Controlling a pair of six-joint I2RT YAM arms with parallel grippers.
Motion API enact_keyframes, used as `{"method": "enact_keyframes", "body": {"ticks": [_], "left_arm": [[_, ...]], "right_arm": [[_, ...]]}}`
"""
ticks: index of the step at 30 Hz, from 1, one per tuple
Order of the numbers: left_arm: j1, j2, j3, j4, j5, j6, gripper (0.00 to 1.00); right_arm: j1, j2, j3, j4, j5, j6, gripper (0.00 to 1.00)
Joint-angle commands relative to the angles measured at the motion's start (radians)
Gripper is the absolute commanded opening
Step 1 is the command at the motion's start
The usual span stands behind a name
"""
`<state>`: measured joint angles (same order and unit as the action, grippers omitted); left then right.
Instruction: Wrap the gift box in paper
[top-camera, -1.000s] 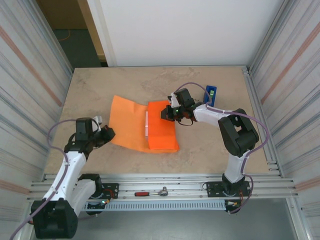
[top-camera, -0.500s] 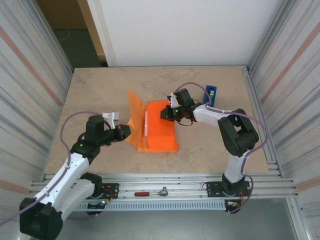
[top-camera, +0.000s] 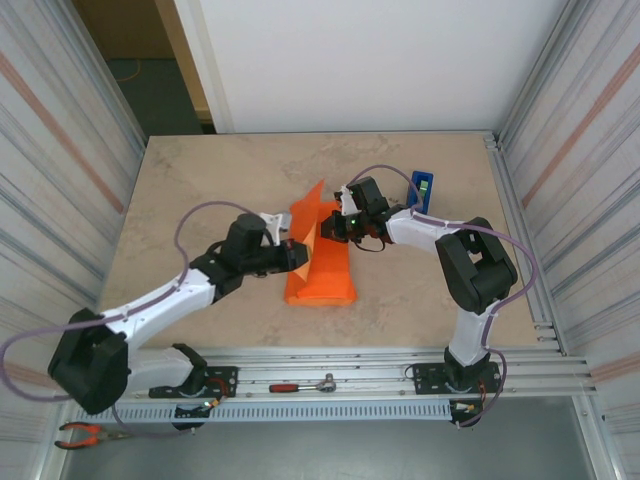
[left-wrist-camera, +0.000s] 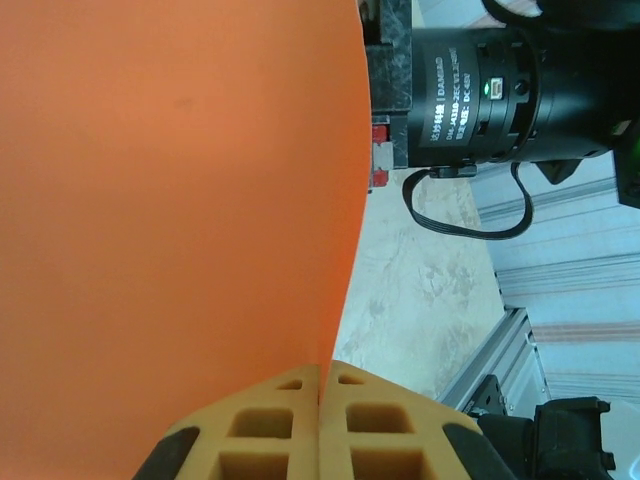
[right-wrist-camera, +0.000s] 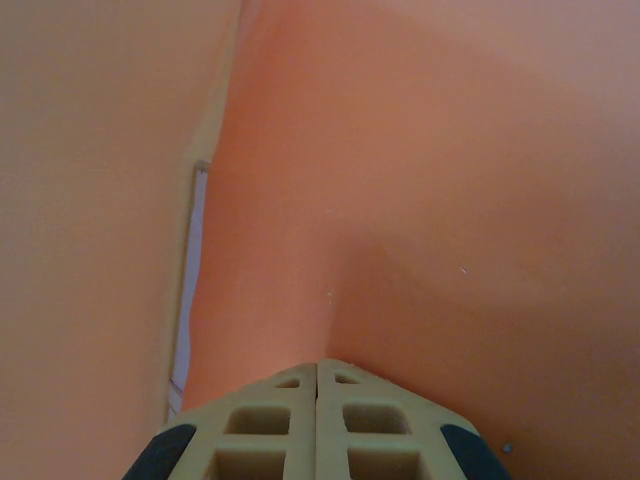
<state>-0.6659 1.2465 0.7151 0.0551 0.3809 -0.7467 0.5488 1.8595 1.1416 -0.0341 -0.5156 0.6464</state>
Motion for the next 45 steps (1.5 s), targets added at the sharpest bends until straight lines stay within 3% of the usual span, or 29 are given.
{"method": "enact_keyframes", "body": {"ticks": [1,10,25,38,45], "left_arm": [[-0.046,0.08,0.05,0.085,-0.03,-0.046,0.0],[-0.106,0.298,0.045,0.251,-0.002,-0.049,0.0],[-0.106,0.4,0.101,0.284,0.008,-0.035,0.0],[-0.091,0.471,-0.019,0.346,-0.031,-0.081,0.0],[-0.081,0.498,-0.025,0.358,-0.016,-0.092,0.0]], "right_arm": [[0.03,0.087,-0.044,-0.108,0.064,0.007,0.0],[0.032,0.088,-0.053,-0.106,0.069,0.01,0.0],[0.033,0.087,-0.066,-0.098,0.07,0.01,0.0],[-0.031,0.024,-0.013,-0.112,-0.007,0.042,0.0],[-0.156,-0.13,0.045,-0.152,-0.042,0.059,0.41]]}}
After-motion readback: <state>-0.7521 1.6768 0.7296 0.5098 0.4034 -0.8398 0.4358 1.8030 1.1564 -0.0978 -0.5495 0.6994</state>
